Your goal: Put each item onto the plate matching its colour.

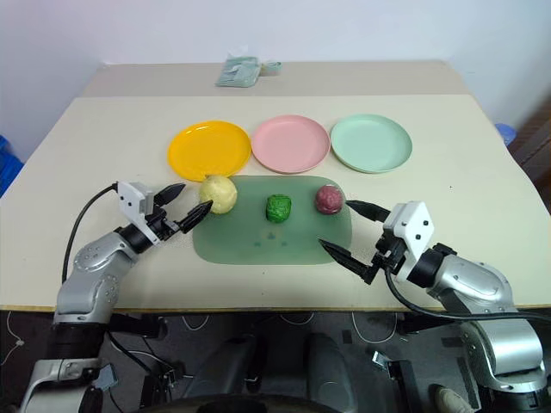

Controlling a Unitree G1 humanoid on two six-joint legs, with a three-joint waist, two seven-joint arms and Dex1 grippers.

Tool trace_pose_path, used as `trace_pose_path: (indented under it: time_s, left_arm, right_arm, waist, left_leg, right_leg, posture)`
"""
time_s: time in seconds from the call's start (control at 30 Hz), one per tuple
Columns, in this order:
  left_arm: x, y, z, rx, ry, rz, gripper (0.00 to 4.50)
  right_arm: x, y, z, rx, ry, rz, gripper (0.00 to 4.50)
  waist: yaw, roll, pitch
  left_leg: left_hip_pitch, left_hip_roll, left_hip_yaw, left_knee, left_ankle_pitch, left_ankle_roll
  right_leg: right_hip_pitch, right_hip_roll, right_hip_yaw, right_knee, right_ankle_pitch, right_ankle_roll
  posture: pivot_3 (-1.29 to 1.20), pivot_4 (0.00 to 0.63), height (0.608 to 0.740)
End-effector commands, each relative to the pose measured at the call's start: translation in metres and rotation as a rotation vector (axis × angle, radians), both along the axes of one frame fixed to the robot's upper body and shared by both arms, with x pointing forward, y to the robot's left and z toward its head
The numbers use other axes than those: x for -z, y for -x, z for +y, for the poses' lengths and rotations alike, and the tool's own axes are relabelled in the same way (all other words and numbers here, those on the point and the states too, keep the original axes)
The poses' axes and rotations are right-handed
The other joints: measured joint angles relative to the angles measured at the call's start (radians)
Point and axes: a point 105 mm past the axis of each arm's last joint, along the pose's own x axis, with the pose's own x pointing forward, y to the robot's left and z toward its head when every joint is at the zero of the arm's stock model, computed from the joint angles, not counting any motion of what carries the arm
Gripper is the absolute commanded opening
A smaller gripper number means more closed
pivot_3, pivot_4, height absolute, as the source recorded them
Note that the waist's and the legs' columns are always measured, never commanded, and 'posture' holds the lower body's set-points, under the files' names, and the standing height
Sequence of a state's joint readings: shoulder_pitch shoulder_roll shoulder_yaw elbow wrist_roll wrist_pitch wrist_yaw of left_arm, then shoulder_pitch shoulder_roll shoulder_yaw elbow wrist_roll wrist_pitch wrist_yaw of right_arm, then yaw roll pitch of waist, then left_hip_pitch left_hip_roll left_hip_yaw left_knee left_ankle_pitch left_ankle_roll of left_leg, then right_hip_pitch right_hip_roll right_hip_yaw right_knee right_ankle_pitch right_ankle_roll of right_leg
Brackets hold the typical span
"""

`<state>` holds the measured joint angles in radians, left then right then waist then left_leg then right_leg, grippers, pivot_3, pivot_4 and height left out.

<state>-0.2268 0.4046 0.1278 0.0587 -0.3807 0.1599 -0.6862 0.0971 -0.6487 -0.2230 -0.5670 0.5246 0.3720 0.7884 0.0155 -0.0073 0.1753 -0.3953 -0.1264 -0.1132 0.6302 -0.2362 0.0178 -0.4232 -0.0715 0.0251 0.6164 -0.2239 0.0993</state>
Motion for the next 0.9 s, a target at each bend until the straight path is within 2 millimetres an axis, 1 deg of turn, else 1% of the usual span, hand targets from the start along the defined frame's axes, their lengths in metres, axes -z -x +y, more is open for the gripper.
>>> trace_pose_path:
  time_s: [0.03,0.13,0.27,0.37,0.43,0.57,0.7,0.9]
  left_arm:
    - [-0.008,-0.007,-0.006,0.008,-0.012,-0.048,4.5]
    - [-0.017,-0.007,-0.016,0.041,0.005,-0.072,4.5]
    - [-0.036,0.001,-0.026,0.103,0.039,-0.099,4.5]
    - [-0.045,0.008,-0.034,0.162,0.044,-0.104,4.5]
    - [-0.051,0.006,-0.038,0.168,0.039,-0.105,4.5]
    - [-0.056,-0.002,-0.043,0.165,0.01,-0.097,4.5]
    - [-0.064,-0.01,-0.045,0.129,0.013,-0.092,4.5]
    - [-0.066,-0.014,-0.048,0.088,0.013,-0.078,4.5]
  right_arm:
    - [-0.01,0.003,0.007,-0.014,0.006,-0.052,4.48]
    - [-0.013,0.004,0.008,-0.007,0.006,-0.058,4.48]
    - [-0.017,0.004,0.005,0.006,0.009,-0.065,4.48]
    - [-0.018,0.004,0.004,0.012,0.012,-0.065,4.48]
    - [-0.018,0.004,0.004,0.013,0.012,-0.066,4.48]
    - [-0.019,0.004,0.006,0.008,0.012,-0.068,4.48]
    - [-0.019,0.004,0.004,0.009,0.018,-0.066,4.48]
    - [-0.015,0.006,0.0,0.017,0.022,-0.054,4.48]
  waist:
    - [0.002,0.0,0.0]
    - [0.001,0.0,0.0]
    - [0.0,0.0,0.0]
    - [-0.001,0.0,0.0]
    - [-0.001,0.0,0.0]
    - [0.002,0.0,0.0]
    - [0.0,0.0,0.0]
    - [-0.002,0.0,0.0]
  left_leg:
    - [0.0,0.0,0.0,0.0,0.0,0.0]
    - [0.0,0.0,0.0,0.0,0.0,0.0]
    - [0.0,0.0,0.0,0.0,0.0,0.0]
    - [0.0,0.0,0.0,0.0,0.0,0.0]
    - [0.0,0.0,0.0,0.0,0.0,0.0]
    - [0.0,0.0,0.0,0.001,0.0,0.0]
    - [0.0,0.0,0.0,0.001,0.0,0.001]
    - [0.0,0.0,0.0,0.0,0.0,0.001]
  right_leg:
    - [0.0,0.0,0.0,0.0,0.0,0.0]
    - [0.0,0.0,0.0,0.0,0.0,0.0]
    - [0.0,0.0,0.0,0.0,0.0,0.0]
    - [0.0,0.0,0.0,0.0,0.0,0.0]
    - [0.0,0.0,0.0,0.0,0.0,0.0]
    - [0.0,0.0,0.0,0.0,0.0,0.0]
    - [0.0,0.0,0.0,0.0,0.0,0.0]
    - [0.0,0.0,0.0,0.0,0.001,0.001]
  posture:
    - [0.0,0.15,0.74]
    - [0.0,0.15,0.74]
    - [0.0,0.15,0.74]
    - [0.0,0.15,0.74]
    - [0.0,0.15,0.74]
    - [0.0,0.15,0.74]
    - [0.0,0.15,0.74]
    - [0.0,0.15,0.74]
